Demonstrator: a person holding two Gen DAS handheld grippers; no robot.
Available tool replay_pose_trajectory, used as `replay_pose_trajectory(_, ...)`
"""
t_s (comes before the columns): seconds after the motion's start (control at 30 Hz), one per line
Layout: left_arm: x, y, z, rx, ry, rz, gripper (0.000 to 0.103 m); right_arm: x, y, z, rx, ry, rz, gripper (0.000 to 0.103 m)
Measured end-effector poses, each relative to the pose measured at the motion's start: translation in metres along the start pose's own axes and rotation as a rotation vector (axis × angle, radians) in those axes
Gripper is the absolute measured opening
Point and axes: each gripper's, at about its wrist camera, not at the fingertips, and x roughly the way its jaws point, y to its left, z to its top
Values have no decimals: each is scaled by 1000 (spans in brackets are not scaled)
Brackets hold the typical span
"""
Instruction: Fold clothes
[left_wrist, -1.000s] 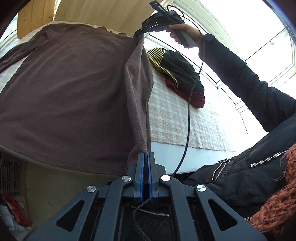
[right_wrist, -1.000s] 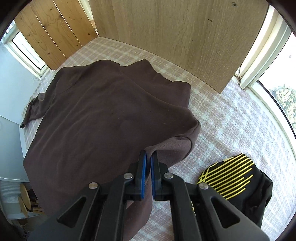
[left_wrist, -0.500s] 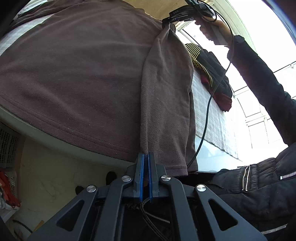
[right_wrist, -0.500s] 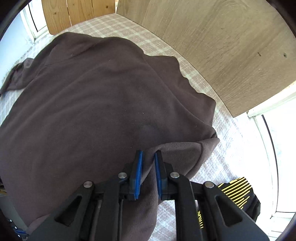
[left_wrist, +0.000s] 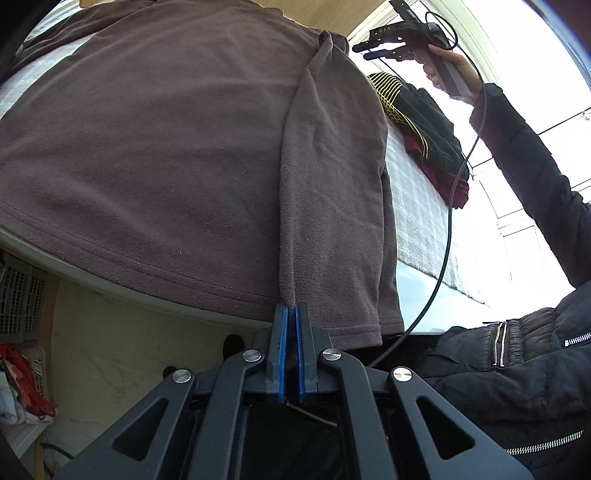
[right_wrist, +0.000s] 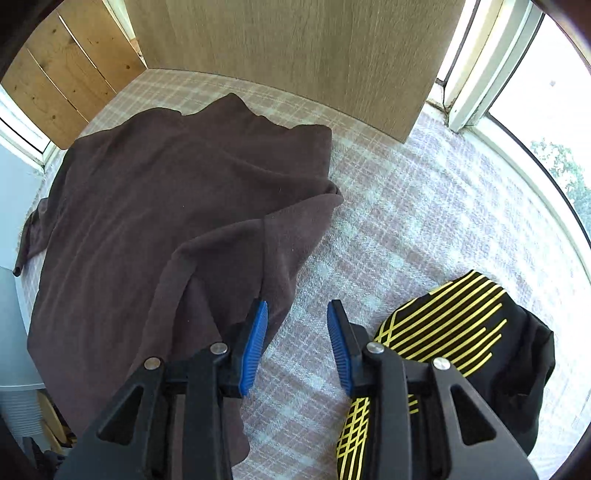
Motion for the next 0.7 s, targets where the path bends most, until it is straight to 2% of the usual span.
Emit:
replay_pose_trajectory(0.13, 1, 4, -4, -20, 6, 6, 4, 19, 14, -2, -9, 28, 15, 34)
replay_pose_trajectory(0.33, 3, 5, -5, -28, 9, 8, 4, 21, 25, 0, 3, 54, 11, 34)
replay_pose_trajectory(0.43, 4, 9, -5, -36, 9, 2, 4, 34, 35, -2, -47, 93, -20, 33)
replay_pose_trajectory(0.47, 2, 10, -6, -36, 8, 1, 4, 36, 35, -3, -60, 102, -15, 26)
replay_pose_trajectory(0.53, 2, 9, -6, -35, 9, 4, 4, 35, 34, -4, -79, 98, 0, 18)
replay_pose_trajectory(0.57, 5, 5, -4, -33, 9, 7, 4, 31, 32, -4, -87, 97, -5, 10)
replay_pose_trajectory(0.7, 5, 3, -4, -33, 10, 7, 4, 23, 18, -5, -118, 91, -84, 9)
